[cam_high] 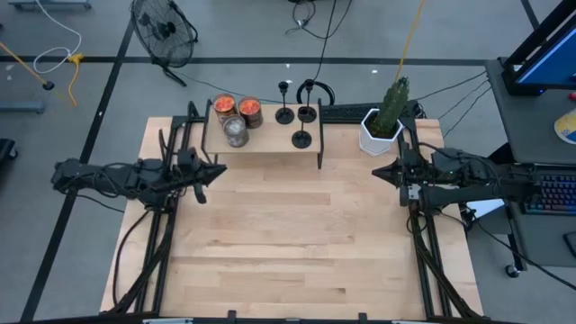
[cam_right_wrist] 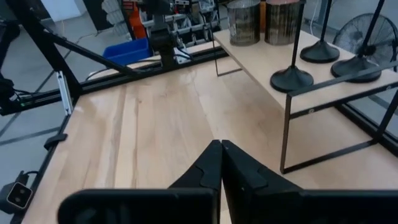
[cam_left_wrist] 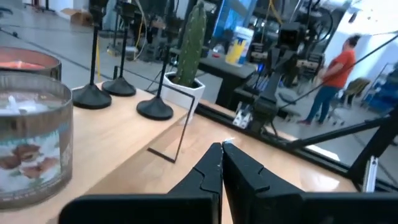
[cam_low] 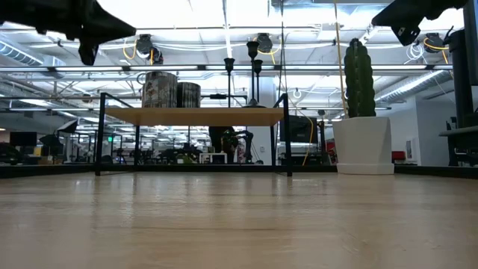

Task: Pick & Place candle stick holders
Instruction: Return to Home Position

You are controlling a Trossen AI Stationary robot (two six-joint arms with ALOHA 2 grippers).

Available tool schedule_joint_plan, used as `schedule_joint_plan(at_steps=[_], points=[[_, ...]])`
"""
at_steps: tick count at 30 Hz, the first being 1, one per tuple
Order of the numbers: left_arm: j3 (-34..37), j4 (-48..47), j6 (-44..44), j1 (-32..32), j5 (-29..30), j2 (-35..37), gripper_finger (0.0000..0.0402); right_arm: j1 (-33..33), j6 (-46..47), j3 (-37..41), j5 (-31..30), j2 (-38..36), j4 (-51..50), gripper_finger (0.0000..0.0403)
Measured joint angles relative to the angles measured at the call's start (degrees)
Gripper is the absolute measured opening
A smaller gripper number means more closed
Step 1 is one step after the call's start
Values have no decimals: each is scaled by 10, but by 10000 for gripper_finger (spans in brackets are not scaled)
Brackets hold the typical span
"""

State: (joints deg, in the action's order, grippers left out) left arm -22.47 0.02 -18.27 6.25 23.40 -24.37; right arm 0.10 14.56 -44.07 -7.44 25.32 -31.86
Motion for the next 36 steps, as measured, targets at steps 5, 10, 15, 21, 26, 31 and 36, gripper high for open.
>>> schedule_joint_plan(at_steps=[5, 10, 15, 21, 26, 31, 36], points=[[57, 38, -4, 0, -24, 42, 16, 0, 3, 0, 0, 0, 2, 0], [70, 36, 13, -9, -30, 72, 13, 0, 48, 0, 1, 0, 24, 0], [70, 18, 43, -35, -71, 101, 5, 0, 48, 0, 2, -18, 25, 0], [70, -26, 39, -66, -125, 122, 6, 0, 38, 15, 18, -64, 60, 0], [70, -48, 29, -74, -153, 122, 9, 0, 14, 95, 80, -92, 170, 0], [70, -48, 37, -74, -161, 121, 7, 0, 65, 164, 92, -122, 198, 0], [70, -48, 43, -74, -179, 121, 9, 0, 66, 184, 92, -172, 201, 0]])
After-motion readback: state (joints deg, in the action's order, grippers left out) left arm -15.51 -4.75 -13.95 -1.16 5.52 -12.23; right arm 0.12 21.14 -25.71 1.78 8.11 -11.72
